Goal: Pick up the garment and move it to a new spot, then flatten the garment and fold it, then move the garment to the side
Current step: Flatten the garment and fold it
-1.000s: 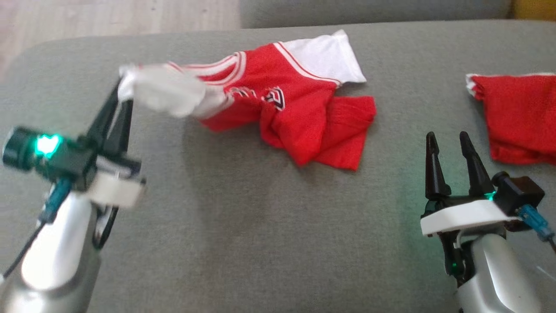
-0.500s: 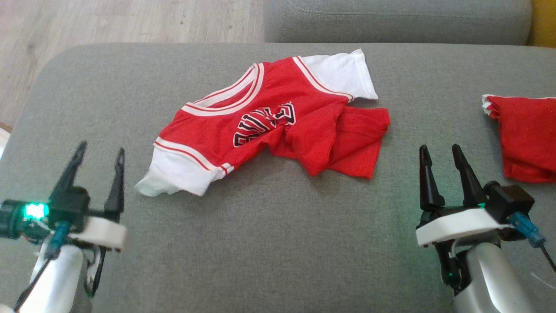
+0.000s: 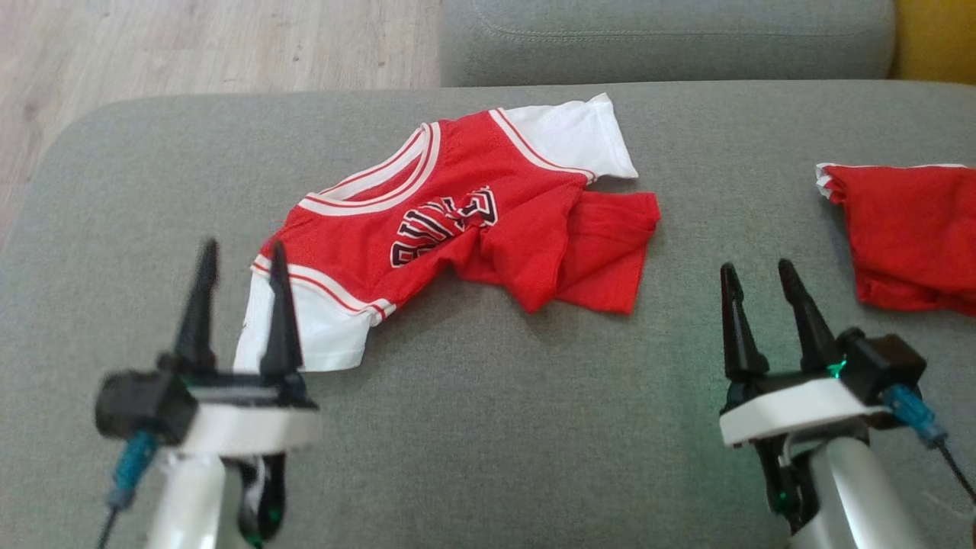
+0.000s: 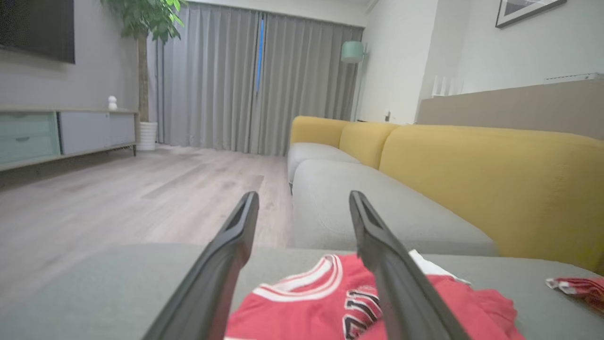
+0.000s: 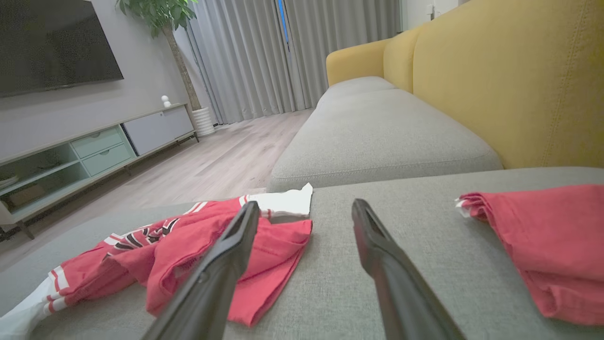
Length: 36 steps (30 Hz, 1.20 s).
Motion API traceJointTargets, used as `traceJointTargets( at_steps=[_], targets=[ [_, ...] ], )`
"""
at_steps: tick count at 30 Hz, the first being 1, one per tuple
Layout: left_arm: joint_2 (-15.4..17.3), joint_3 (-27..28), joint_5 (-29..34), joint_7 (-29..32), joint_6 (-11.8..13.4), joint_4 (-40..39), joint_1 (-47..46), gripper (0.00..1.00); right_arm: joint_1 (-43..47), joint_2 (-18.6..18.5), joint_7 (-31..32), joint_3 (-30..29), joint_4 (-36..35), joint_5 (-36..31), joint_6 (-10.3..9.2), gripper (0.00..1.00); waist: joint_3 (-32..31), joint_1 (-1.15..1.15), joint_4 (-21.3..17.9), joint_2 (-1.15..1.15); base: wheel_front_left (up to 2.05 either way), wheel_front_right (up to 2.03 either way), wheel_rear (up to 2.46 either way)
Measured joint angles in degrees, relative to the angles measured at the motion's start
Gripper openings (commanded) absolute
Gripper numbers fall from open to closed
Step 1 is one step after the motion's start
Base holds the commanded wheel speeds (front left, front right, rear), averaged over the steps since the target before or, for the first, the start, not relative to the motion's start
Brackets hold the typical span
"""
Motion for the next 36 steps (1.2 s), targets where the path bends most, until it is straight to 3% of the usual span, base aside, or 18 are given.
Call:
traceJointTargets(
  at_steps=[13,23,32,33,34,36],
  targets=[
    [-3.1,0.3,0.6,0.0,-2.6,1.5,3.6,1.0,1.5,0.0,0.0,1.5,-0.9,-2.1,0.0,1.0,1.3,0.0,1.3,0.0,0.0,0.0,0.0],
    [-3.3,-1.5,-0.5,0.0,-3.3,3.1,1.1,1.0,-5.9,-2.0,5.1,14.7,4.1,-2.2,0.0,1.0,4.2,0.01,5.4,0.0,0.0,0.0,0.0],
    [-3.4,-4.6,-2.5,0.0,-3.0,3.8,-0.3,1.0,-14.4,-4.5,8.9,22.0,15.6,4.9,0.0,1.0,6.6,0.01,9.9,0.0,0.0,0.0,0.0],
    [-3.4,-4.7,-2.6,0.0,-2.9,3.9,-0.4,1.0,-15.3,-4.8,8.9,22.8,16.4,5.7,0.0,0.75,6.8,0.01,10.3,0.0,0.0,0.0,0.0],
    [-3.4,-4.8,-2.6,0.0,-2.7,3.9,-0.4,1.0,-16.1,-5.1,8.8,23.5,17.1,6.3,0.0,0.0,7.0,0.01,10.6,0.0,0.0,0.0,0.0],
    [-3.4,-4.8,-2.8,0.0,-2.6,4.0,-0.6,1.0,-17.6,-5.5,7.9,24.5,18.3,7.3,0.0,0.0,7.3,0.01,11.1,0.0,0.0,0.0,0.0]
  ],
)
